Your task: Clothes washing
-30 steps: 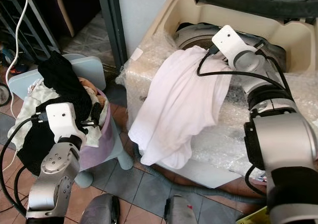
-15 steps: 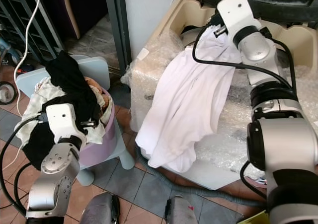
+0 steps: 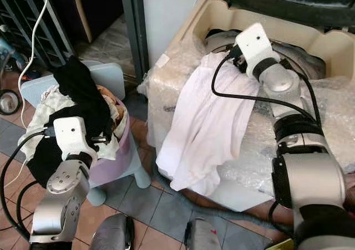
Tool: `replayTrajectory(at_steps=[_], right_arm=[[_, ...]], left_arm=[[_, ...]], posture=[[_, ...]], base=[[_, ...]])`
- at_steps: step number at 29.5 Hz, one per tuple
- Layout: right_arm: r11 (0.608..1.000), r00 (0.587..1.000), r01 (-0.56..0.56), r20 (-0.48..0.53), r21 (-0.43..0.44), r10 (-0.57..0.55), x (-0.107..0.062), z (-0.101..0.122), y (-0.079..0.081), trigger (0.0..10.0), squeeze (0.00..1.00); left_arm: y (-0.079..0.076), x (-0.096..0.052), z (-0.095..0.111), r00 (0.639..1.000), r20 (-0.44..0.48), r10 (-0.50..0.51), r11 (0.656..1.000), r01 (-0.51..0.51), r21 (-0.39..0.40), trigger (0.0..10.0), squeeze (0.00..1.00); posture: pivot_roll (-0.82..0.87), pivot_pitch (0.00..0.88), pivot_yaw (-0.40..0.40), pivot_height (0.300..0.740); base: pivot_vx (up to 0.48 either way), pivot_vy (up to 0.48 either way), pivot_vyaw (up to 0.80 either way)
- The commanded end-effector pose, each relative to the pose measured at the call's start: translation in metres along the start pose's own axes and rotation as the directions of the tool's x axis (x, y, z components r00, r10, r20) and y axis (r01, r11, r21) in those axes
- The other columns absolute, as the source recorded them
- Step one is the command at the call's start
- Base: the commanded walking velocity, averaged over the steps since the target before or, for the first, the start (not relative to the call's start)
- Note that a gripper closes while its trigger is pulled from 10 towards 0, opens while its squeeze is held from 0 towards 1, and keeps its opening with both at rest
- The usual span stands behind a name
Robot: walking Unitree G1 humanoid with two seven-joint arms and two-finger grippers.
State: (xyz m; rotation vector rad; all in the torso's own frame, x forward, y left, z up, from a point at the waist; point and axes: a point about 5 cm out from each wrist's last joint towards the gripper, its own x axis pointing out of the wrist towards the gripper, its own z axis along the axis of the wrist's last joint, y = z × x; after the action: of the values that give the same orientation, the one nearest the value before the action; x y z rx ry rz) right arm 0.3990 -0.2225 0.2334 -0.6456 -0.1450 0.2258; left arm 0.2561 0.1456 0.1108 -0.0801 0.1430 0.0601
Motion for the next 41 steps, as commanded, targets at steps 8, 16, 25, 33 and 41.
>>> replayTrajectory(at_steps=[8, 16, 25, 33, 41], right_arm=[[0.989, 0.965, -0.139, -0.230, -0.049, 0.124, -0.010, -0.033, 0.011, 0.0, 0.00], [0.983, 0.930, -0.159, -0.349, -0.093, 0.117, -0.016, -0.047, 0.007, 0.0, 0.00], [0.997, 0.917, -0.035, -0.394, 0.068, 0.059, -0.018, -0.054, 0.003, 0.0, 0.00], [0.950, 0.926, 0.307, -0.209, -0.063, -0.313, -0.016, -0.021, -0.048, 0.0, 0.00], [0.897, 0.913, 0.380, -0.065, -0.225, -0.403, -0.010, 0.018, -0.080, 0.0, 0.00]], left_arm=[[0.000, -0.002, -0.003, 1.000, -0.023, -0.001, 1.000, 0.001, 0.001, 10.0, 0.00], [-0.001, 0.000, -0.004, 1.000, -0.027, -0.003, 1.000, 0.003, -0.002, 10.0, 0.00], [-0.001, 0.002, -0.005, 0.999, -0.033, -0.003, 1.000, 0.003, -0.002, 10.0, 0.00], [-0.001, 0.003, -0.005, 0.999, -0.034, -0.007, 1.000, 0.007, 0.005, 10.0, 0.00], [-0.002, 0.003, -0.003, 0.999, -0.022, -0.024, 0.999, 0.024, 0.025, 10.0, 0.00]], posture=[[0.04, 0.121, -0.013, 0.728], [0.04, 0.116, -0.015, 0.728], [0.04, 0.109, -0.015, 0.728], [0.04, 0.106, -0.010, 0.728], [0.04, 0.108, -0.003, 0.728]], base=[[0.000, 0.000, 0.00], [0.000, 0.000, 0.00], [0.000, 0.000, 0.00], [0.000, 0.000, 0.00], [0.000, 0.000, 0.00]])
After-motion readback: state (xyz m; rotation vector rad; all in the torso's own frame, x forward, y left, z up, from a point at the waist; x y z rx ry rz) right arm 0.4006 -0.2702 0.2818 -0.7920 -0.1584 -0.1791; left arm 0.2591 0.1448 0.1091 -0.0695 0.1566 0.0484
